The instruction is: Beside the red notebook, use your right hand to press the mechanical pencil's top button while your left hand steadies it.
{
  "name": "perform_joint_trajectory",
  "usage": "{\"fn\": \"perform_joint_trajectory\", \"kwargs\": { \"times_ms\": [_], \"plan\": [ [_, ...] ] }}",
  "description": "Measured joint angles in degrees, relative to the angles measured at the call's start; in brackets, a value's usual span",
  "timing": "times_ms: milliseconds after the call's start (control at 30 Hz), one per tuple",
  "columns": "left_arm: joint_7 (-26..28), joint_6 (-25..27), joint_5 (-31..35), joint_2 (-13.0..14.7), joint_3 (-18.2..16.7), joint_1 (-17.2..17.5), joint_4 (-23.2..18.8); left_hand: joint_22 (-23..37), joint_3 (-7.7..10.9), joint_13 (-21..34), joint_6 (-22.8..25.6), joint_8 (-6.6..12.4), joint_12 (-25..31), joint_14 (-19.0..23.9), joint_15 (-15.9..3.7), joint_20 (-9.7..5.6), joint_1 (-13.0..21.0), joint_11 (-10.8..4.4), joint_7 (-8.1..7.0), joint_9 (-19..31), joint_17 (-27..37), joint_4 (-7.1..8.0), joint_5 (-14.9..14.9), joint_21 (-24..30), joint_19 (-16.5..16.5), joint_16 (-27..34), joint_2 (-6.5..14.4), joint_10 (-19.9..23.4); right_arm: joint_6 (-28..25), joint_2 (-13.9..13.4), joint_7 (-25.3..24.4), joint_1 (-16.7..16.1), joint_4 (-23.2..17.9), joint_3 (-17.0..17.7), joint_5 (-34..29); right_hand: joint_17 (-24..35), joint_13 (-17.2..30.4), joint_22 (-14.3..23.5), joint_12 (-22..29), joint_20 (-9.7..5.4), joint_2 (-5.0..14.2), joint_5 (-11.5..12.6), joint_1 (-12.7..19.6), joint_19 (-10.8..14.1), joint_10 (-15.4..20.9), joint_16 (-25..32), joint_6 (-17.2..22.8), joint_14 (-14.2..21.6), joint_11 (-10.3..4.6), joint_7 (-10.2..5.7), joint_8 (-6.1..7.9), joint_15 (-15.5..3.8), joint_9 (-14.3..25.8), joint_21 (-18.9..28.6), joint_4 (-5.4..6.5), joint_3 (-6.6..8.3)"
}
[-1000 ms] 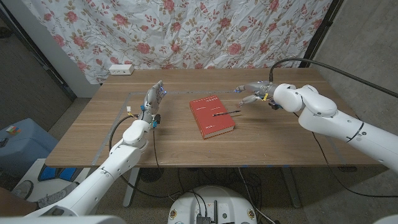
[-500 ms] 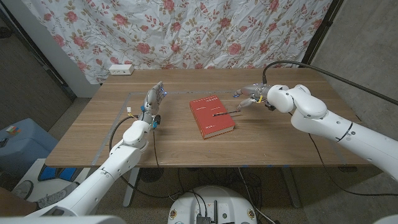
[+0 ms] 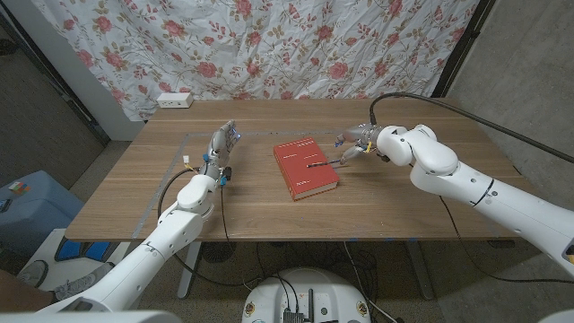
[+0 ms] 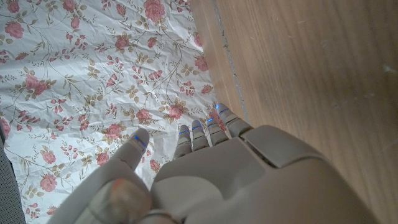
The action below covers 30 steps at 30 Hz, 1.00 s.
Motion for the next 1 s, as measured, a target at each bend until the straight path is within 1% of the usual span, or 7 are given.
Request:
{"fn": "perform_joint_trajectory", "kwargs": {
  "times_ms": [100,333,500,567,633,833,1000],
  "plan": [
    [0.0,0.1,-0.1,-0.1,0.0,0.0,0.1,0.0,0.0,0.0,0.0,0.0,0.0,0.0,0.0,0.0,0.0,0.0,0.0,0.0,0.0,0.0,0.0,0.0,0.0,0.0,0.0,0.0,0.2,0.6,0.3,0.0,0.4,-0.3,-1.1,0.0,0.0,0.0,0.0,-0.03,0.0,0.0,0.0,0.1,0.6,0.0,0.8,0.1,-0.08,-0.26,0.0,0.04,0.0,0.0,0.02,-0.01],
    [0.1,0.3,-0.1,-0.2,0.2,0.0,0.3,0.3,0.34,0.0,0.0,0.0,0.0,0.0,0.0,0.31,-0.4,0.0,0.0,0.0,0.0,-0.04,0.0,0.0,0.3,0.0,-0.1,0.0,0.4,1.6,0.5,-0.1,1.5,-0.9,-3.2,0.0,0.0,0.1,0.4,-0.24,0.0,-0.2,0.0,1.1,3.2,0.5,2.0,2.0,-0.58,-0.83,0.0,-1.25,0.0,0.0,0.42,-0.42],
    [0.2,0.4,-0.1,-0.3,0.3,0.0,0.5,0.3,0.38,0.0,0.0,0.0,0.0,0.0,0.0,0.31,-0.5,0.13,0.0,0.0,0.0,-0.08,0.0,0.0,0.3,0.0,-0.2,0.1,0.6,2.2,0.5,-0.4,2.0,-1.1,-4.5,0.0,0.0,0.1,0.4,-0.86,0.01,-0.2,0.0,2.1,4.8,0.9,3.3,3.4,-0.77,-1.33,0.0,-1.96,0.0,0.0,0.49,-0.49],
    [0.2,0.5,-0.1,-0.3,0.3,0.0,0.5,0.3,0.38,0.0,0.0,0.0,0.0,0.0,0.0,0.31,-0.5,0.31,0.0,0.0,0.0,-0.08,0.0,0.0,0.3,0.0,-0.2,0.3,0.8,2.4,0.4,-0.6,2.2,-1.2,-5.1,0.0,0.0,0.1,0.4,-1.04,0.53,-0.2,0.5,2.3,5.7,0.9,3.5,3.6,-1.07,-1.55,0.0,-1.95,0.0,0.0,0.66,-0.66],
    [0.2,0.6,-0.2,-0.3,0.4,0.0,0.5,0.3,0.38,0.0,0.0,0.0,0.0,0.0,0.0,0.31,-0.5,0.31,0.0,0.0,0.0,-0.08,0.0,0.0,0.3,0.0,-0.2,0.3,0.9,2.6,0.1,-0.8,2.4,-1.3,-5.5,0.0,0.0,0.1,0.4,-1.28,0.53,-0.2,0.5,2.5,5.9,0.9,3.8,4.0,-0.86,-1.86,0.0,-2.37,0.0,0.0,0.8,-0.81],
    [0.3,0.8,-0.2,-0.3,0.5,0.0,0.5,0.3,0.37,0.0,0.0,0.0,0.0,0.0,0.0,0.31,-0.5,0.31,0.0,0.0,0.0,-0.08,0.0,0.0,0.3,0.0,-0.2,0.3,1.2,3.0,-0.5,-1.3,2.8,-1.5,-7.0,0.0,0.0,0.1,0.4,-2.07,0.53,-0.2,0.5,3.3,6.8,0.9,4.9,4.5,-1.57,-2.28,0.23,-2.87,0.0,0.4,1.04,-1.05],
    [0.3,1.0,-0.2,-0.4,0.6,0.0,0.5,0.3,0.37,0.0,0.0,0.0,0.0,0.3,-0.3,0.31,-0.5,0.31,0.0,0.0,0.0,-0.08,0.0,0.0,0.3,0.0,-0.2,0.3,1.2,3.3,-1.1,-1.8,3.2,-1.5,-8.0,0.2,0.0,0.1,0.4,-2.47,0.83,-0.2,0.8,4.2,9.1,1.6,6.8,5.8,-1.81,-3.39,0.23,-3.19,0.0,0.4,1.04,-1.05]
  ]
}}
